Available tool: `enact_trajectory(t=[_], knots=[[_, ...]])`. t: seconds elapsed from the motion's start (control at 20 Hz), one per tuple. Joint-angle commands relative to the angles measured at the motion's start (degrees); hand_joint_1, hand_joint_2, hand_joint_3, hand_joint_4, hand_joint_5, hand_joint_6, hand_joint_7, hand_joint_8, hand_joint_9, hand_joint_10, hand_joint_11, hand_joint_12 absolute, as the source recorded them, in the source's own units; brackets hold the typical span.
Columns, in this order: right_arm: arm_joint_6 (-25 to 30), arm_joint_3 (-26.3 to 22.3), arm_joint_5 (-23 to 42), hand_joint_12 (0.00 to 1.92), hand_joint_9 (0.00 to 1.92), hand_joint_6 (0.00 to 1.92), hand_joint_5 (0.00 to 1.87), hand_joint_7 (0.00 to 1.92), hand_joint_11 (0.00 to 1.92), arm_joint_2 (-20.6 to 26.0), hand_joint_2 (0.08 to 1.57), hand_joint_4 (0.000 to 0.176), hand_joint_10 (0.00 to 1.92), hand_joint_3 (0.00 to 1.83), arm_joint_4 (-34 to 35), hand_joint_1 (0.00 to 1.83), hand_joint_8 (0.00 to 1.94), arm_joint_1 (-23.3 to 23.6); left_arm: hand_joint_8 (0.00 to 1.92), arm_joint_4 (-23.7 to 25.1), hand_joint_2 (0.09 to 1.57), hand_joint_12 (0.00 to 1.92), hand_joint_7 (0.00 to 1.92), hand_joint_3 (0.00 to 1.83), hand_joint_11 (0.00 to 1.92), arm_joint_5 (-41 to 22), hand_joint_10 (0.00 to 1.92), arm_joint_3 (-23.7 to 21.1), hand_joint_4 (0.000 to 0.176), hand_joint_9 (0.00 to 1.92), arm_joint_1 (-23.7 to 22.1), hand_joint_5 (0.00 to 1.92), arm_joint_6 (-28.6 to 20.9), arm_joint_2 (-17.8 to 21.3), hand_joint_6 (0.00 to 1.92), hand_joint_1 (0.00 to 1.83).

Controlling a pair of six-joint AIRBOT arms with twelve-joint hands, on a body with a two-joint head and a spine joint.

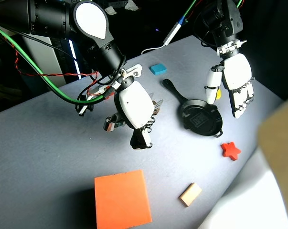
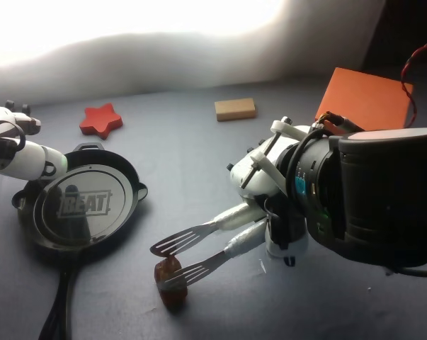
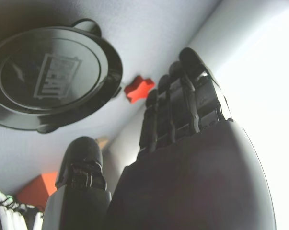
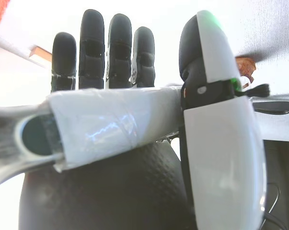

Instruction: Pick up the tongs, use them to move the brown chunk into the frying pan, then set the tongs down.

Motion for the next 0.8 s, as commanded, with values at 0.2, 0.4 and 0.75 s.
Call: enact_trajectory(t=[0.2, 0.4, 0.75], knots=[[-0.42, 0.25, 1.59, 1.33, 0.79, 0.0, 0.78, 0.85, 0.16, -0.05, 1.07, 0.0, 0.0, 0.0, -3.47, 1.0, 0.0, 0.03, 0.0, 2.48, 1.35, 0.81, 0.16, 0.0, 0.0, -0.61, 0.0, 0.0, 0.0, 0.2, -0.14, 0.08, 0.5, 0.58, 0.01, 0.0], [-0.56, 0.79, 1.73, 1.34, 0.8, 0.0, 0.78, 0.85, 0.18, -0.15, 1.08, 0.0, 0.01, 0.0, -3.47, 1.0, 0.01, 0.42, 0.0, 2.48, 1.35, 0.86, 0.16, 0.0, 0.0, -0.61, 0.0, -0.11, 0.0, 0.21, -0.14, 0.08, 0.58, 0.58, 0.0, 0.0], [-1.24, 1.03, 2.3, 1.32, 0.79, 0.0, 0.77, 0.85, 0.19, -0.26, 1.08, 0.0, 0.0, 0.0, -3.72, 0.98, 0.0, -0.98, 0.0, 2.48, 1.36, 0.86, 0.16, 0.0, 0.0, -0.61, 0.0, -0.13, 0.01, 0.19, -0.14, 0.09, 0.69, 0.58, 0.0, 0.03]])
